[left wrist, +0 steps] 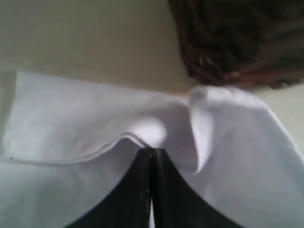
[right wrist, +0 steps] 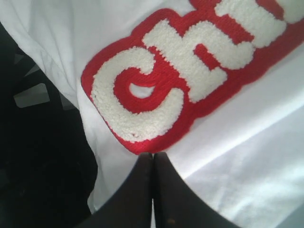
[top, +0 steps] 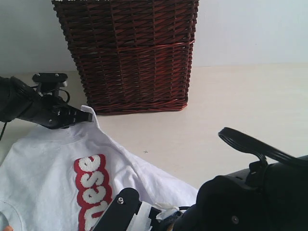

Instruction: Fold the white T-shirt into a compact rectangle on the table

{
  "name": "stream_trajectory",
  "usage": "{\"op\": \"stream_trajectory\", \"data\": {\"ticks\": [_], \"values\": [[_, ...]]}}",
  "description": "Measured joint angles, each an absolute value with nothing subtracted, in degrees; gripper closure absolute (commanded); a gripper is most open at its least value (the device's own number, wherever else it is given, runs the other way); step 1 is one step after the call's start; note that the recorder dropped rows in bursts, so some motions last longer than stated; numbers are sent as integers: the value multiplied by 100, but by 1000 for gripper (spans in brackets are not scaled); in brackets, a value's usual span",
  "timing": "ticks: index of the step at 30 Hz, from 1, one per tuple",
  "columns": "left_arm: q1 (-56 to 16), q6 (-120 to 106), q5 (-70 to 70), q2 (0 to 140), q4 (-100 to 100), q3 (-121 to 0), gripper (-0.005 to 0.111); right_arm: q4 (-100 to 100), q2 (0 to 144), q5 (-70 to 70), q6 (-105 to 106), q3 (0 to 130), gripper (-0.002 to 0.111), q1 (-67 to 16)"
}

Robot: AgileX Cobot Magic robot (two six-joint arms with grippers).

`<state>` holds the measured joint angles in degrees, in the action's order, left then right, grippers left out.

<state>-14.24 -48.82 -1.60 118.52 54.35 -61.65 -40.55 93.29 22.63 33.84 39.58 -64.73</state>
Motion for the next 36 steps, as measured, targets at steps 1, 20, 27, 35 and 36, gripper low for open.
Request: {"op": "stream_trajectory", "data": {"ticks": [1, 20, 27, 35, 36], "values": [[-1415, -4853, -134, 11967, 5483, -6276, 107, -4055, 9329, 2263, 3384, 3958, 108, -6473], [-1389, -4518, 145, 12371, 6330, -7349, 107, -4055, 9329, 2545, 3504, 3958, 108, -6473], [-1129, -4518, -389, 12280, 6140, -7345, 107, -4055, 9318, 2556, 3619, 3958, 108, -6473], [-318, -4518, -514, 10706, 5447, -6855, 107, -4055, 8912, 1690, 3670, 4210, 108, -6473], [-191, -4518, -558, 10512, 5394, -6826, 107, -4055, 8900, 1524, 3670, 4276, 108, -6473]]}}
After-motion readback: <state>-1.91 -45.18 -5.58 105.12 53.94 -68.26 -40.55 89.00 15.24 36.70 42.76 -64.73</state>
